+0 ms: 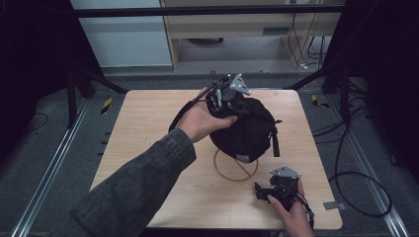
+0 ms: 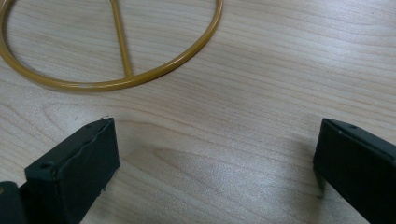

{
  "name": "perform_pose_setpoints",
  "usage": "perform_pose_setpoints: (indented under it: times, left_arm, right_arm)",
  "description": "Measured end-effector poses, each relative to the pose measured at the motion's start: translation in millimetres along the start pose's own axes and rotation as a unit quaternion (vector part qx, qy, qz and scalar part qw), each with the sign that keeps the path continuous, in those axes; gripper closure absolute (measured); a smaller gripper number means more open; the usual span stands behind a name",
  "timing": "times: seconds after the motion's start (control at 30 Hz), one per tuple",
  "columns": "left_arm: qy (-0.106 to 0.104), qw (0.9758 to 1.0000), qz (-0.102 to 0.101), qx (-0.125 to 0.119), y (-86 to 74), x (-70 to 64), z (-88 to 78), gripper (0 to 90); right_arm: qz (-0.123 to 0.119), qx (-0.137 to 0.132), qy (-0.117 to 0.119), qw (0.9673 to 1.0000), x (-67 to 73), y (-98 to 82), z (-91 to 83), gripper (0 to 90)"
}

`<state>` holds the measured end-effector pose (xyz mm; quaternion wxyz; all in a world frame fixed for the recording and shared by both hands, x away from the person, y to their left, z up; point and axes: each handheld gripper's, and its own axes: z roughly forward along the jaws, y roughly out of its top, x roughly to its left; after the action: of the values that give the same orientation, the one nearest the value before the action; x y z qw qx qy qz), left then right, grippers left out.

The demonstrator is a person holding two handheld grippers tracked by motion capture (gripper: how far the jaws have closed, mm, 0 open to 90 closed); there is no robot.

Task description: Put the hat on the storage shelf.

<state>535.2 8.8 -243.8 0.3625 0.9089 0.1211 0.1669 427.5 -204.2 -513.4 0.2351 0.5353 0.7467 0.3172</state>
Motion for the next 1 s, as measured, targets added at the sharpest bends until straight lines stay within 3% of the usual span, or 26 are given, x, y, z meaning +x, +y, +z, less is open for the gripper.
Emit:
perform_pose_setpoints:
  times: [0.63, 1.0]
  left_arm:
    - [0.003, 1.0000, -0.005, 0.001, -6.9, 0.3, 5.6, 64.7]
    - [0.014, 0.9998, -0.004, -0.010, -12.6, -1.5, 5.4, 53.0]
  right_arm:
    - [0.003, 0.000, 0.000, 1.0000, 0.4, 0.0, 0.0, 0.4]
    - [0.003, 0.001, 0.000, 1.0000, 0.4, 0.0, 0.0, 0.4]
